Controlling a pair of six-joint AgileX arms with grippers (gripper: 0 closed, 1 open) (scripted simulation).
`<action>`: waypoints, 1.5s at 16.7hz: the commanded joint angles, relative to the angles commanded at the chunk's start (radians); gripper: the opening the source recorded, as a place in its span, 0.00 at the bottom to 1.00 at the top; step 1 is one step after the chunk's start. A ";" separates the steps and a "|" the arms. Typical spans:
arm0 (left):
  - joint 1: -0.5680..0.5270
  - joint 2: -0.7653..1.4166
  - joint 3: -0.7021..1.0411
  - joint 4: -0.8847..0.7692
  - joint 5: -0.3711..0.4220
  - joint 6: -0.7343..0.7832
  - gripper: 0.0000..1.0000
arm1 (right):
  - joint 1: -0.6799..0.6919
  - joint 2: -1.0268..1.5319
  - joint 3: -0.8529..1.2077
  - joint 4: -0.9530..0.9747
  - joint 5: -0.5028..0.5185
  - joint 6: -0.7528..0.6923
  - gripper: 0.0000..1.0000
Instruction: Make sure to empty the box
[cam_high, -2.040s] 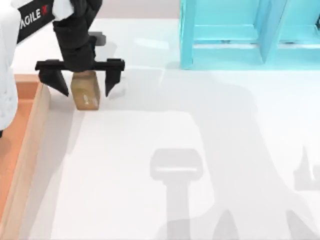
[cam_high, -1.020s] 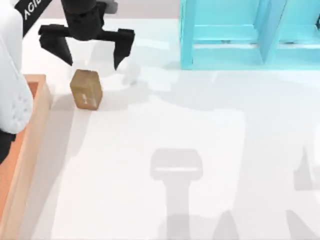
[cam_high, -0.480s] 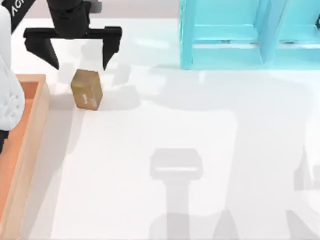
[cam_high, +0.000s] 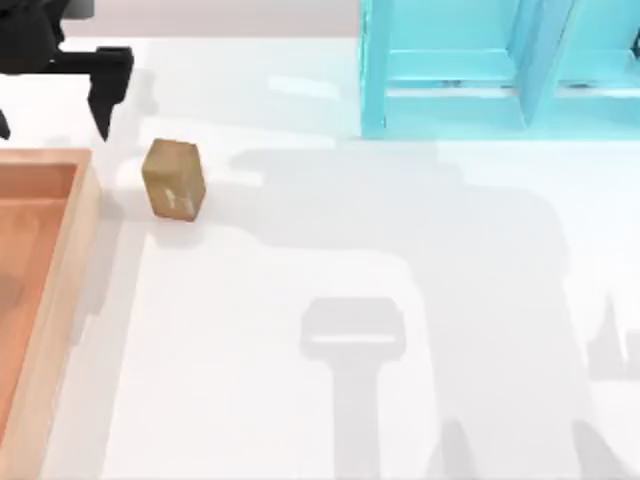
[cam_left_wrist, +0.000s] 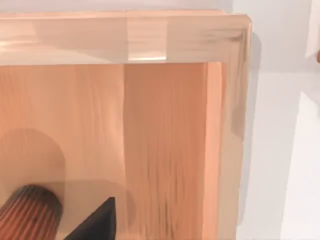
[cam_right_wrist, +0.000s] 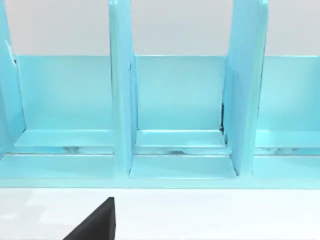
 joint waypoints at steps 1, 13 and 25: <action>0.036 -0.051 -0.083 0.019 -0.001 0.034 1.00 | 0.000 0.000 0.000 0.000 0.000 0.000 1.00; 0.245 -0.349 -0.490 0.126 -0.005 0.235 1.00 | 0.000 0.000 0.000 0.000 0.000 0.000 1.00; 0.256 -0.321 -0.728 0.394 -0.004 0.244 1.00 | 0.000 0.000 0.000 0.000 0.000 0.000 1.00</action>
